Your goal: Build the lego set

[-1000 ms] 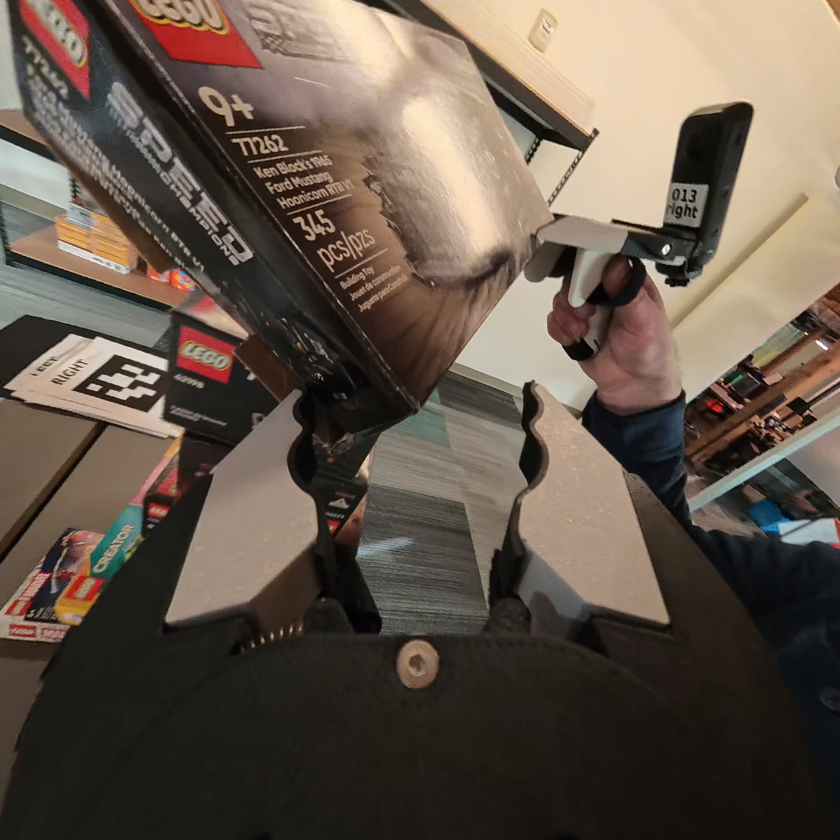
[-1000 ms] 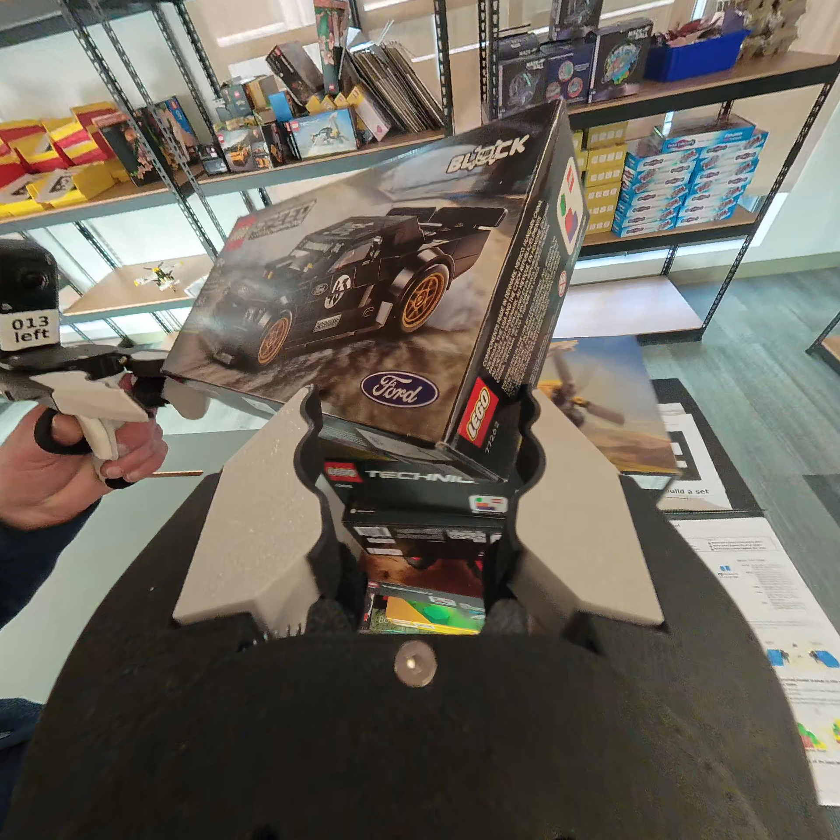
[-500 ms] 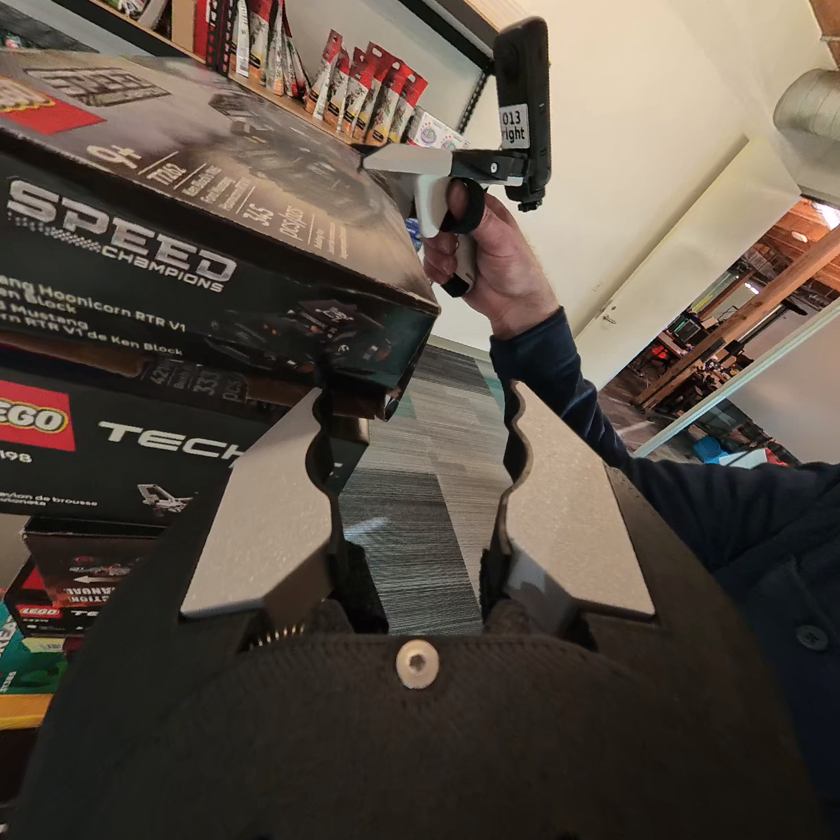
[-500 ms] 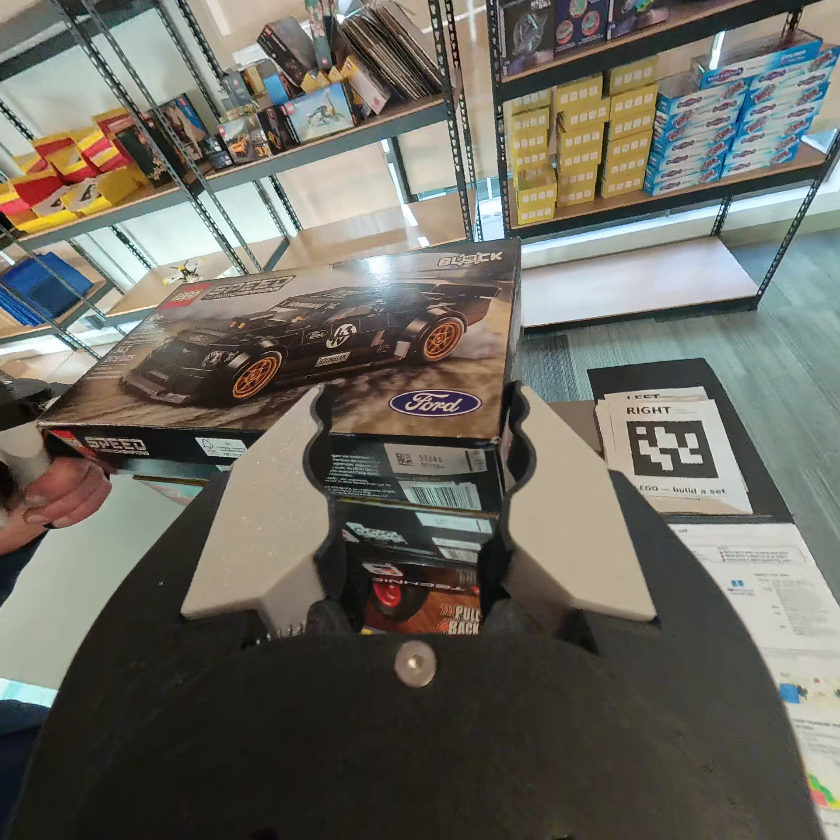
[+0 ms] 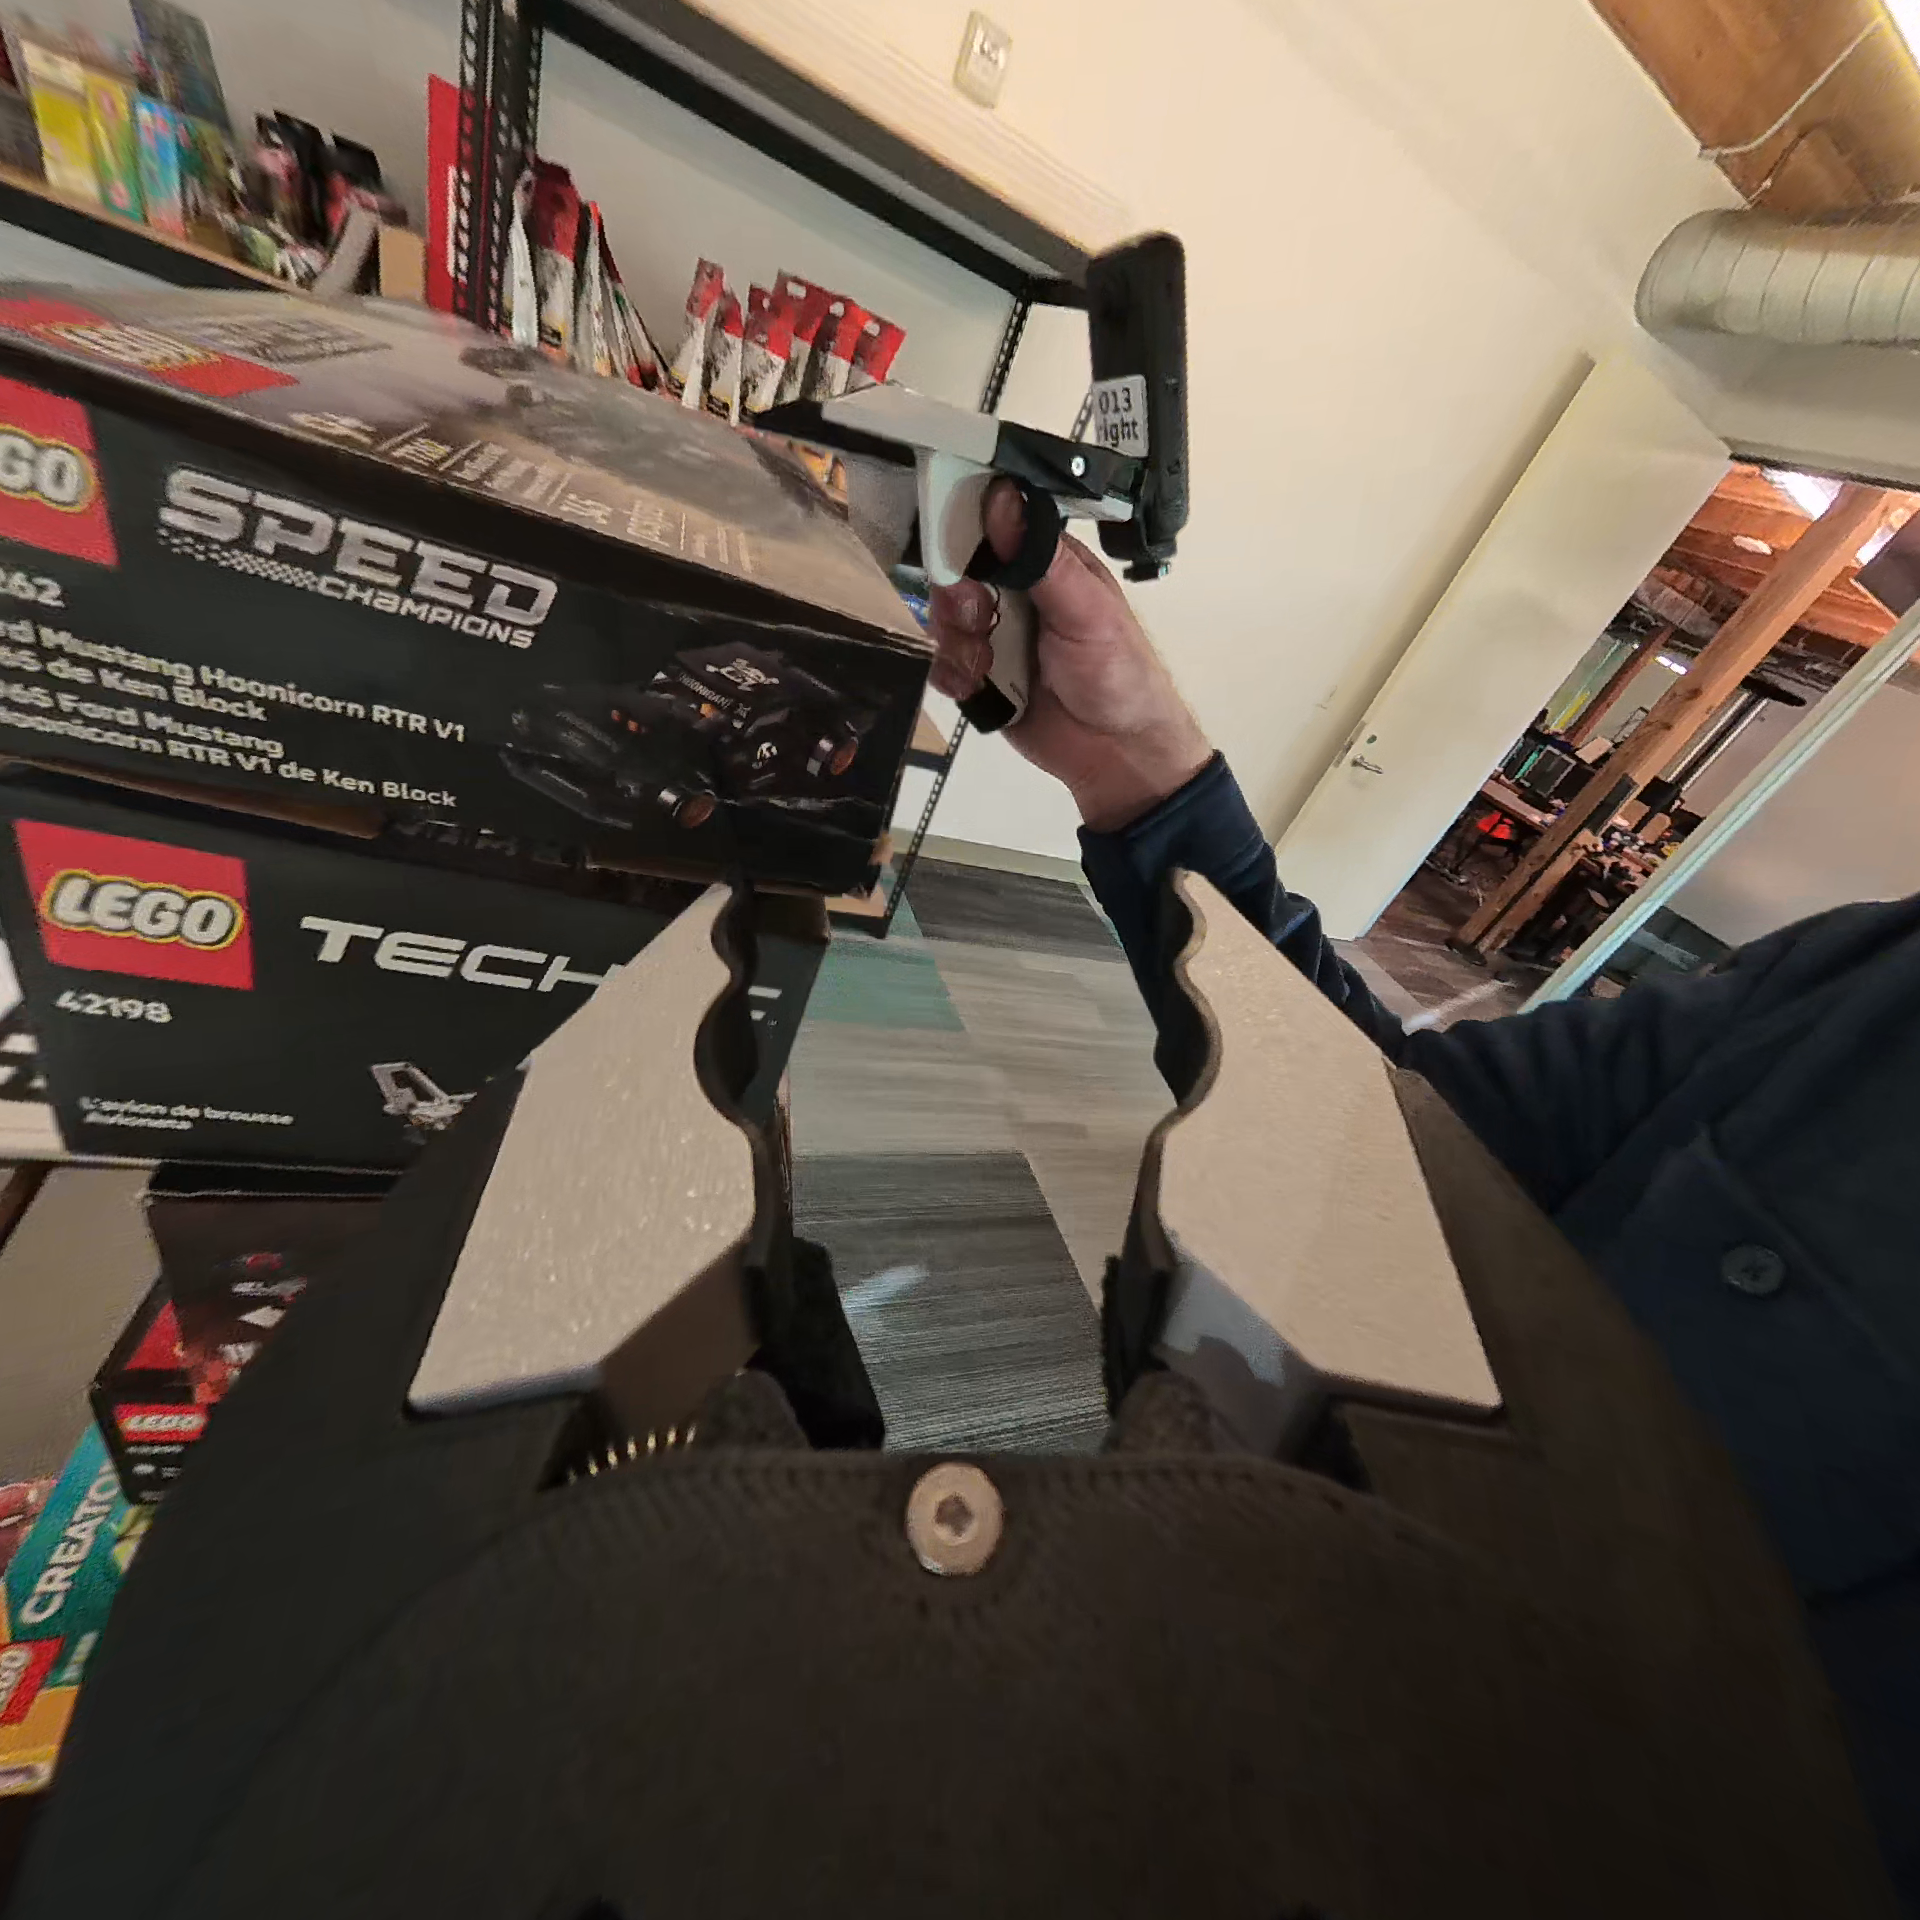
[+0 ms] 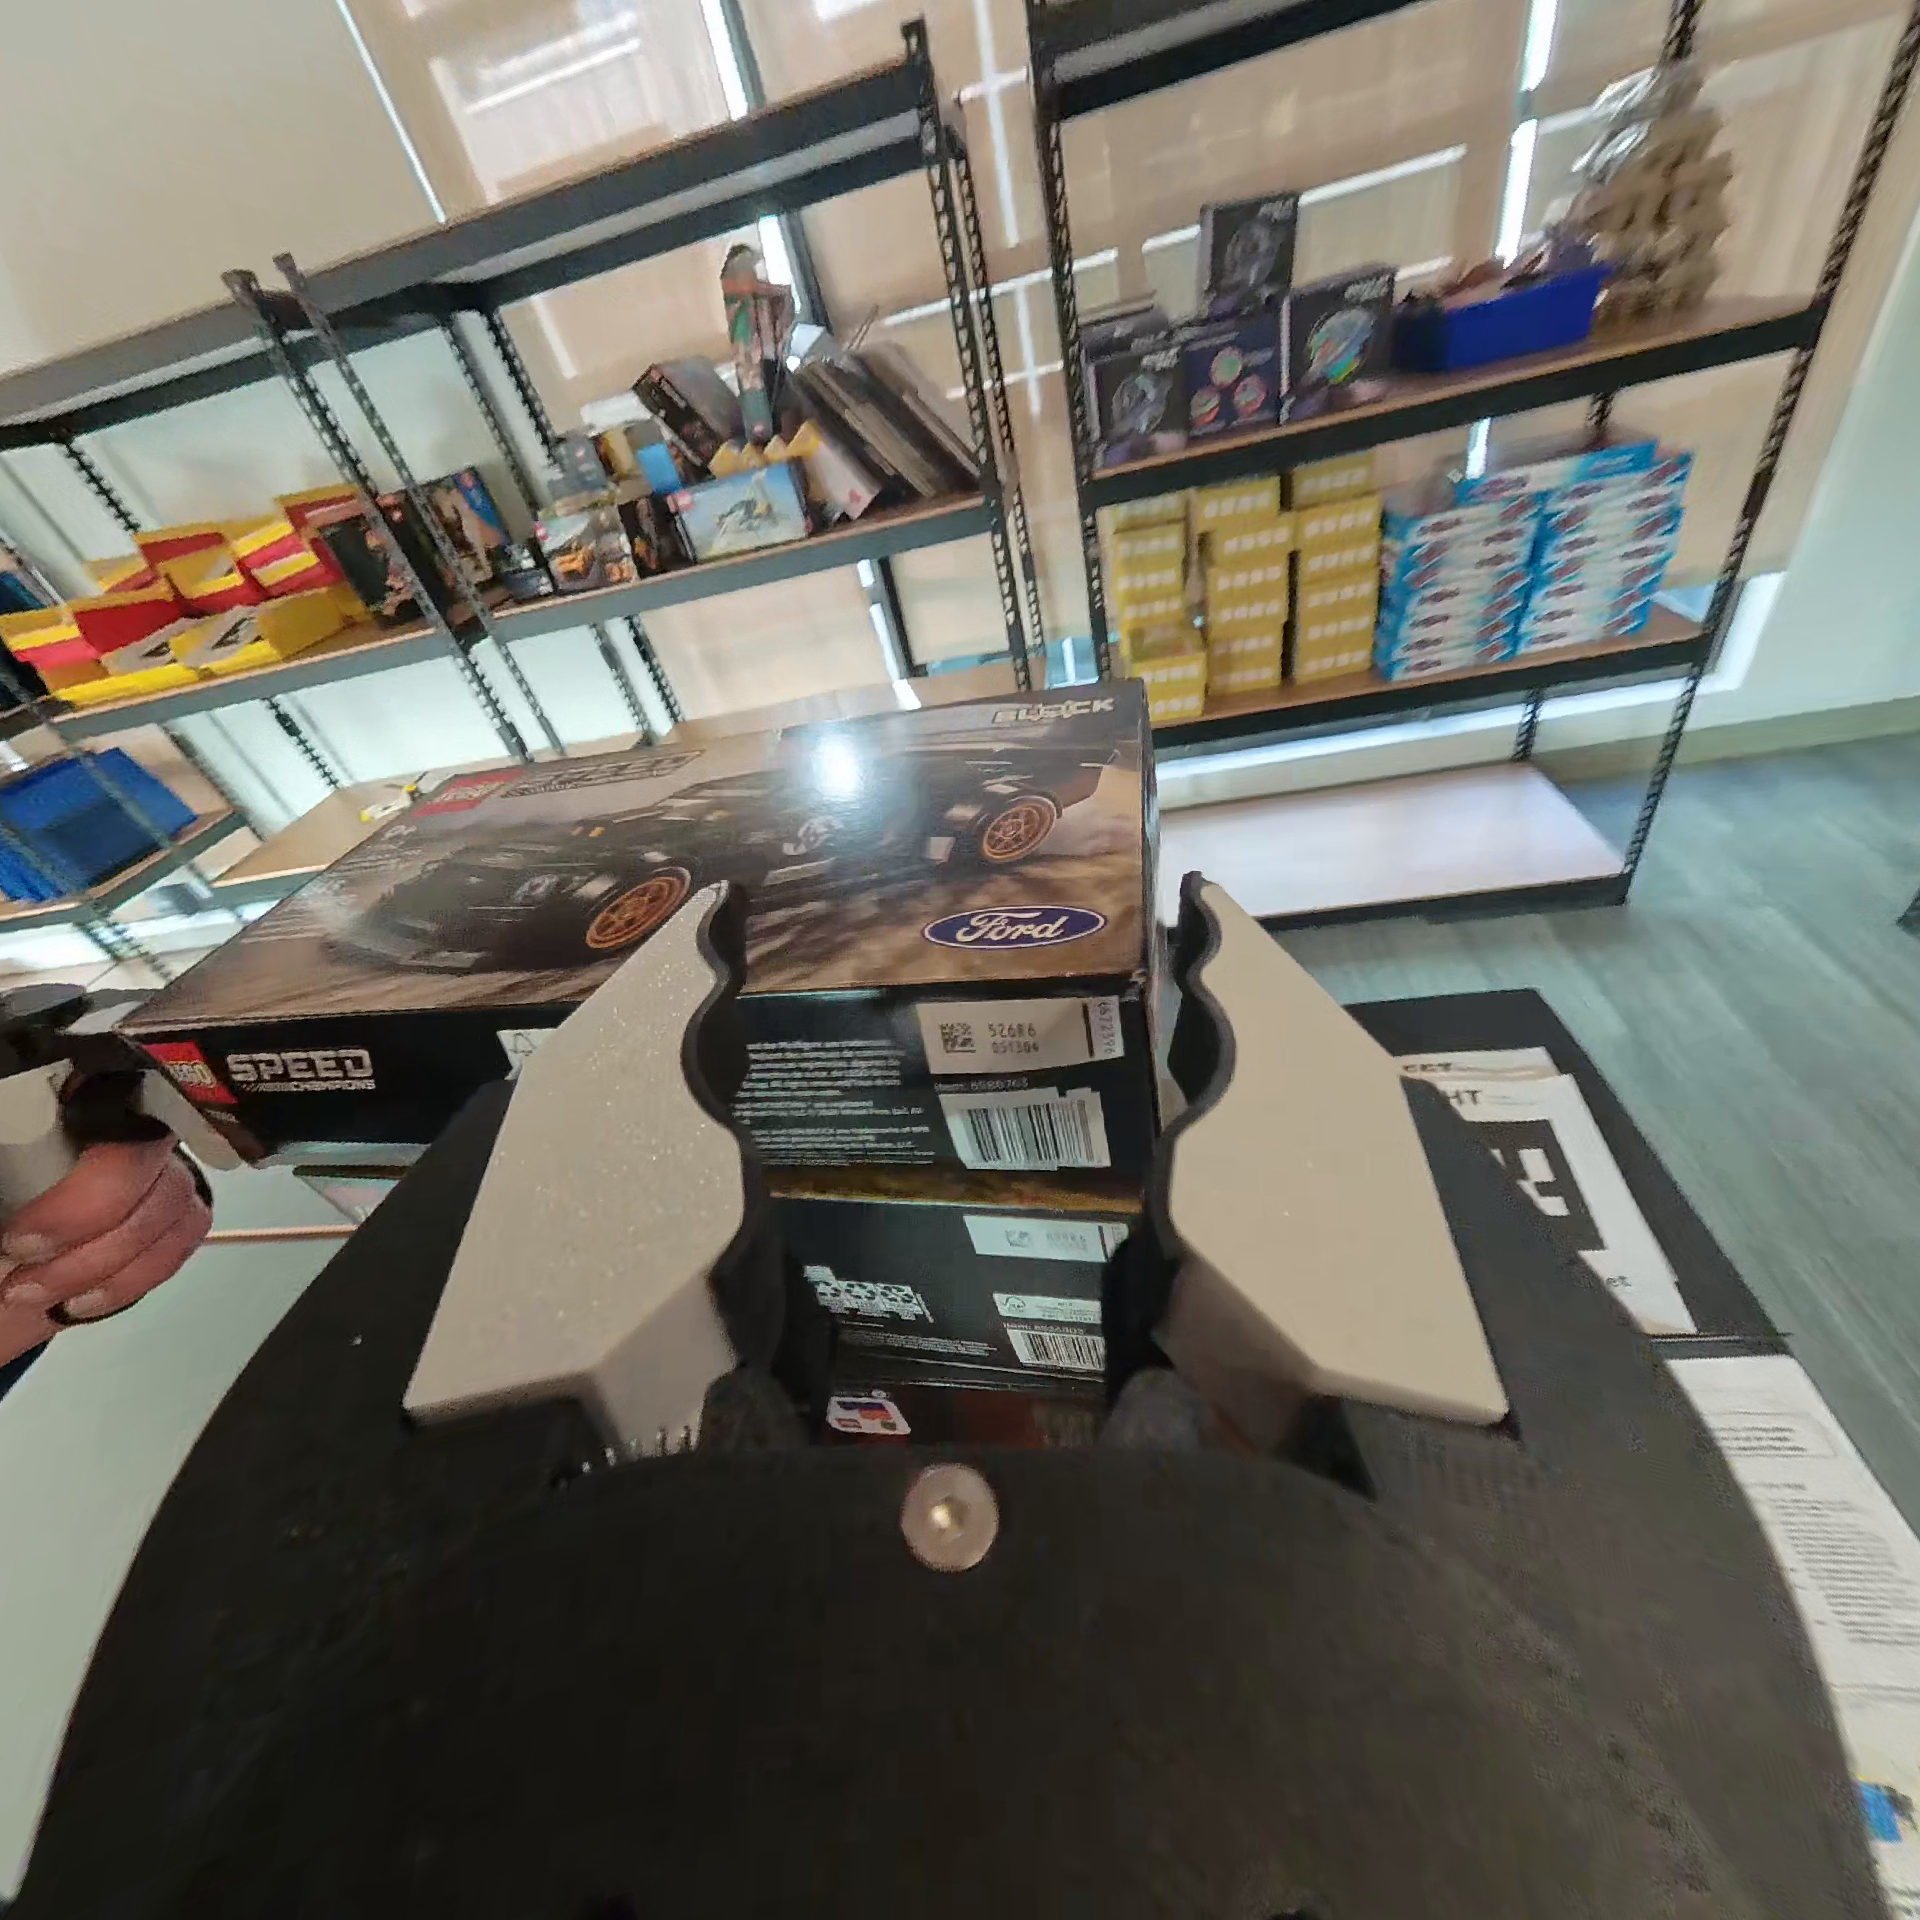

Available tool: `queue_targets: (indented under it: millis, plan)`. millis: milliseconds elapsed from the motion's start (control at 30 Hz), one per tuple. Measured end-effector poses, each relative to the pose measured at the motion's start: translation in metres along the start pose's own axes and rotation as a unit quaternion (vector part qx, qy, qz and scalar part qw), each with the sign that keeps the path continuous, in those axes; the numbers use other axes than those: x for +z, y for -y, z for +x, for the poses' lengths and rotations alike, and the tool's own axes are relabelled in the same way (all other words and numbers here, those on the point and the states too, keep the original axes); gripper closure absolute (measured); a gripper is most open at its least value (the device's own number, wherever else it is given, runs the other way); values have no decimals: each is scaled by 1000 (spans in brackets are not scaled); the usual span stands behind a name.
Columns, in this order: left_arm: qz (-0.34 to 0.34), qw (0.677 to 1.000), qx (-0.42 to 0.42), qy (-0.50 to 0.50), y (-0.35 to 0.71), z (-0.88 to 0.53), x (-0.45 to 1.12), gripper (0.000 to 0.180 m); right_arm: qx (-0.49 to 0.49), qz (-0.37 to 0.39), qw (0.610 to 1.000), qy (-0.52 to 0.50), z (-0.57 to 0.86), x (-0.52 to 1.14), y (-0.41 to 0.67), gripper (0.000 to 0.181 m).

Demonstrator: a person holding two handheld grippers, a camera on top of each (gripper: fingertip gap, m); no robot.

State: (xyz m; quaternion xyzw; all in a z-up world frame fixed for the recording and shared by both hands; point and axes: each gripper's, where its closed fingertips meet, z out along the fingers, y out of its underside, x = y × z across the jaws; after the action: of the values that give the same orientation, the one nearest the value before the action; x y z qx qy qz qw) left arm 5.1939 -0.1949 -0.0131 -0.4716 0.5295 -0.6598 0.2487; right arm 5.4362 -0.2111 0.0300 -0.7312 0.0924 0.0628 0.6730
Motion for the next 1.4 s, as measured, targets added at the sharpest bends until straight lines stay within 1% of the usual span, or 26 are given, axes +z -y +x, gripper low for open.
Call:
queue_targets:
  millis: [100, 200, 300, 333, 433, 533, 633, 700, 767, 800, 867, 933, 1000, 1133, 1267, 1400]
  plan:
    - [5, 1000, 11, 8, -3, -1, -16, 104, -7, 41, 999, -7, -13, -17, 9, 100]
    - [-17, 999, 8, 38, -25, -14, -34, 104, -23, 69, 997, 11, -39, -34, 9, 105]
    - [-27, 997, -23, 67, -55, -32, -58, 104, -29, 85, 994, 65, -78, -47, -4, 101]
    - [-29, 996, -37, 72, -66, -36, -67, 104, -33, 85, 993, 79, -91, -49, -11, 101]
    - [-46, 991, -67, 105, -106, -48, -99, 103, -68, 54, 990, 110, -129, -53, -46, 103]
    - [-54, 984, -121, 118, -149, -50, -134, 103, -107, 31, 985, 134, -175, -48, -83, 105]
    - [-71, 974, -154, 149, -194, -49, -173, 103, -98, 28, 973, 209, -241, -36, -116, 111]
    - [-75, 967, -183, 161, -222, -44, -197, 103, -70, -8, 961, 268, -286, -18, -150, 110]
    - [-75, 960, -215, 165, -246, -36, -218, 103, -57, -54, 950, 301, -329, 2, -188, 107]
    - [-78, 957, -223, 170, -258, -32, -228, 103, -68, -85, 942, 318, -352, 10, -210, 107]
    - [-96, 950, -231, 185, -282, -24, -248, 103, -120, -151, 930, 314, -384, 27, -256, 107]
    - [-104, 945, -241, 195, -302, -16, -265, 103, -144, -190, 915, 324, -420, 39, -292, 108]
    - [-102, 940, -261, 193, -317, -5, -279, 104, -134, -214, 898, 361, -464, 42, -322, 108]
    - [-114, 930, -289, 197, -352, 12, -301, 104, -66, -243, 872, 420, -539, 38, -364, 112]
    - [-105, 921, -323, 188, -372, 30, -315, 103, -7, -253, 864, 434, -577, 28, -384, 113]
    - [-114, 920, -330, 178, -386, 39, -319, 104, 64, -251, 862, 436, -590, 15, -384, 113]
